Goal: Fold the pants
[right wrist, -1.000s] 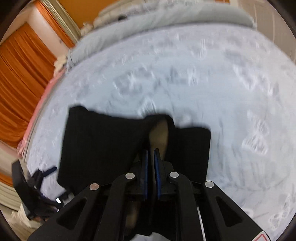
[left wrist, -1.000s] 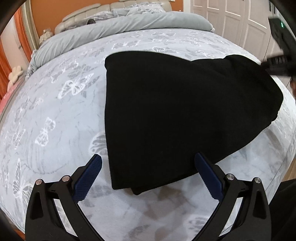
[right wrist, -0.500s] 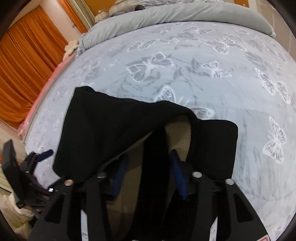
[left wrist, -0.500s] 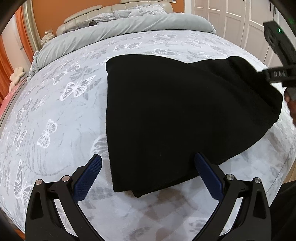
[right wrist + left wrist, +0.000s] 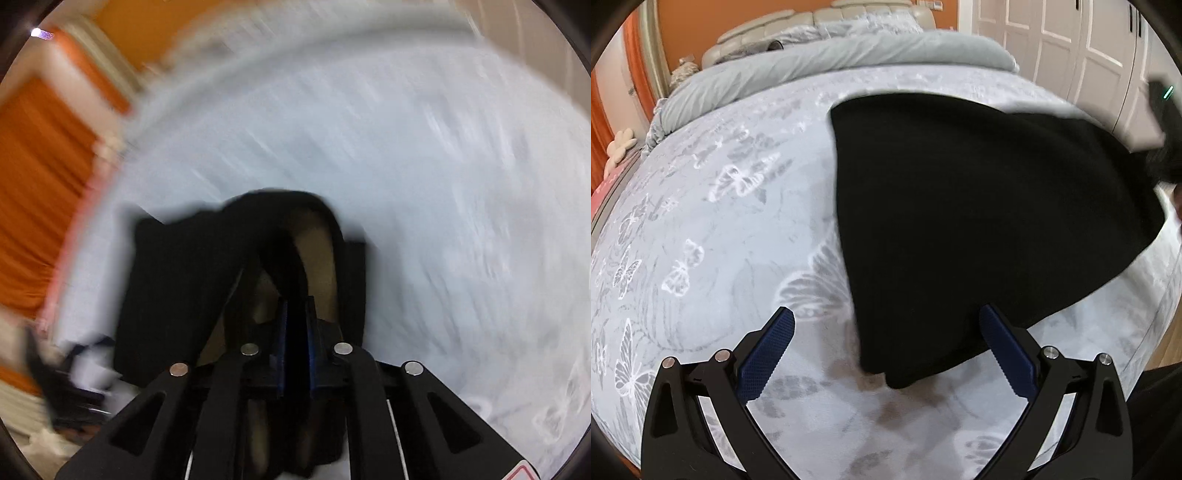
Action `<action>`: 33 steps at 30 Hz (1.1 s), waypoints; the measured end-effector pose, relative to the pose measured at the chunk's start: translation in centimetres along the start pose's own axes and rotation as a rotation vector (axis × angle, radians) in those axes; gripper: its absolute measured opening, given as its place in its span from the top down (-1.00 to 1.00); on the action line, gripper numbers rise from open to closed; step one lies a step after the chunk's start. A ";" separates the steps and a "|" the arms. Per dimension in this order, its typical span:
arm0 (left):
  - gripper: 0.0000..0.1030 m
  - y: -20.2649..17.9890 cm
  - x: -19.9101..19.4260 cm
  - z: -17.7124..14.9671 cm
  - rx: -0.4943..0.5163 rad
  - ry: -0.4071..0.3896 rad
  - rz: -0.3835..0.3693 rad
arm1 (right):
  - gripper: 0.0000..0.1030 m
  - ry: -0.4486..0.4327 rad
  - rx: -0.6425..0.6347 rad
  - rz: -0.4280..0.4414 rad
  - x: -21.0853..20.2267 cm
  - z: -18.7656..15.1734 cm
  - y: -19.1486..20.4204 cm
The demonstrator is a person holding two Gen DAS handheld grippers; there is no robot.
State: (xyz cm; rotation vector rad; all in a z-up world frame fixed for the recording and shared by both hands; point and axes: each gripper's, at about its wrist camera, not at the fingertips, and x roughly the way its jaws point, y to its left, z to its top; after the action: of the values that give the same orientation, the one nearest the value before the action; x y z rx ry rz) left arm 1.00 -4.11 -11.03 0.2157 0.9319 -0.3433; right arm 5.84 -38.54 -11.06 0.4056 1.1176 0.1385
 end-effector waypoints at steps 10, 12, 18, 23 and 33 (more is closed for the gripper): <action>-0.90 -0.4 -0.6 -0.1 -0.019 -0.016 -0.019 | 0.65 -0.263 -0.078 0.044 -8.1 -0.1 4.8; -0.90 -0.6 -0.5 -0.2 -0.014 -0.012 -0.019 | 0.77 -0.199 -0.188 0.056 -5.4 -0.2 7.6; -0.91 -0.6 0.3 -0.6 0.008 0.045 0.041 | 1.00 -0.134 0.073 -0.046 -0.1 3.3 2.3; -0.90 1.8 -1.7 -0.6 -0.102 0.020 -0.036 | 0.83 -0.238 -0.245 -0.034 -2.1 2.4 13.5; -0.90 7.5 -4.0 -1.9 -0.214 -0.025 -0.005 | 0.87 -0.221 -0.454 -0.243 11.9 3.0 24.0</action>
State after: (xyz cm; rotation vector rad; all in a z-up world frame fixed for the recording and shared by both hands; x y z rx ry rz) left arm 0.19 4.23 -8.60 0.0134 0.9376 -0.2481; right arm 16.01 -13.60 -10.78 -0.1195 0.8762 0.1252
